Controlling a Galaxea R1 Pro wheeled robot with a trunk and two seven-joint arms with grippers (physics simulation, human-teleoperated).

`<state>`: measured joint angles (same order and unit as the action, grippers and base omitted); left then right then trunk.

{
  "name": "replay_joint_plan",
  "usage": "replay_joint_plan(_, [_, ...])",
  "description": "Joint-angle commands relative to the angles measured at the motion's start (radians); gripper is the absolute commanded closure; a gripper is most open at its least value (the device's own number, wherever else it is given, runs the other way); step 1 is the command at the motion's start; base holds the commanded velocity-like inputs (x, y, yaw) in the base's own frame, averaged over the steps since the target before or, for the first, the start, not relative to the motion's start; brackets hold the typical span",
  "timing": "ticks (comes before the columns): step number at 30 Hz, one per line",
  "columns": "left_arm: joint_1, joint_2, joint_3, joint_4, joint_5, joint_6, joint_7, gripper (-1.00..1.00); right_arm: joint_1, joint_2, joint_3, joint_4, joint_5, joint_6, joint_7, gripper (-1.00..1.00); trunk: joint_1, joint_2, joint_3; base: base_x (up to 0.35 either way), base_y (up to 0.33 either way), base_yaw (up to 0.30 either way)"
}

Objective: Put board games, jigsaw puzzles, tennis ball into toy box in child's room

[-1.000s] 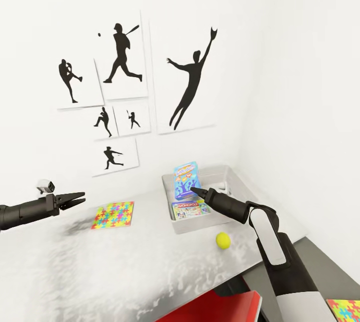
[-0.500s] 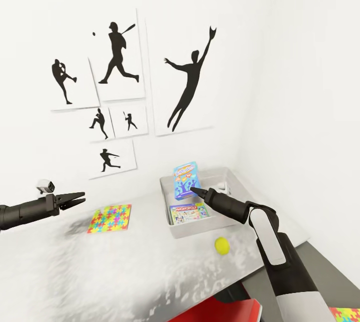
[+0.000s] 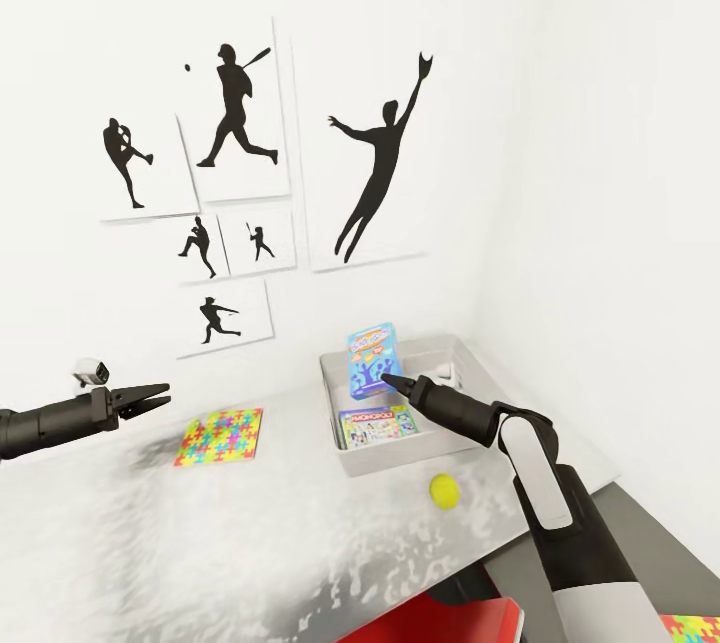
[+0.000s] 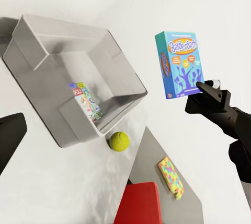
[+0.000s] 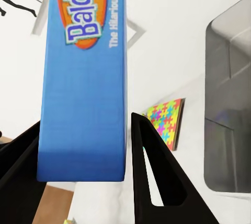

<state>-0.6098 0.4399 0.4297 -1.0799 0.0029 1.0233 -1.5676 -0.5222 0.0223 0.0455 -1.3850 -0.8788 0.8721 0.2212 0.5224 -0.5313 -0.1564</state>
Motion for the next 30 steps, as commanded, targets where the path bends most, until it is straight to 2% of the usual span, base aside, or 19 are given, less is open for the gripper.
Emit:
replay_joint_plan(1, [-0.001,0.0,0.0,0.0,0.0,0.011,-0.003,-1.0,-0.001,0.0,-0.002,0.0,0.006,0.003,0.007,1.0,0.0,-0.002,-0.002,0.0,0.0,0.0])
replay_joint_plan(20, [-0.001,-0.001,0.0,-0.001,0.001,0.011,-0.003,-1.0,-0.001,-0.004,-0.011,-0.001,-0.001,0.011,0.006,1.0,0.0,-0.002,-0.002,0.0,0.0,0.0])
replay_joint_plan(25, [-0.001,-0.001,0.0,0.0,0.002,0.011,-0.003,-1.0,-0.01,-0.005,-0.022,-0.002,-0.003,0.076,0.003,1.0,0.0,-0.002,-0.002,0.0,0.0,0.0])
replay_joint_plan(27, [-0.001,-0.001,0.0,0.0,0.002,0.011,-0.003,-1.0,-0.038,-0.004,-0.038,-0.001,0.0,0.127,-0.004,1.0,0.0,-0.002,-0.002,0.0,0.0,0.0])
replay_joint_plan(30, [-0.001,-0.001,0.0,0.0,0.002,0.011,-0.003,-1.0,-0.118,-0.006,-0.053,0.016,0.002,0.161,-0.011,1.0,0.0,-0.002,-0.002,0.0,0.0,0.0])
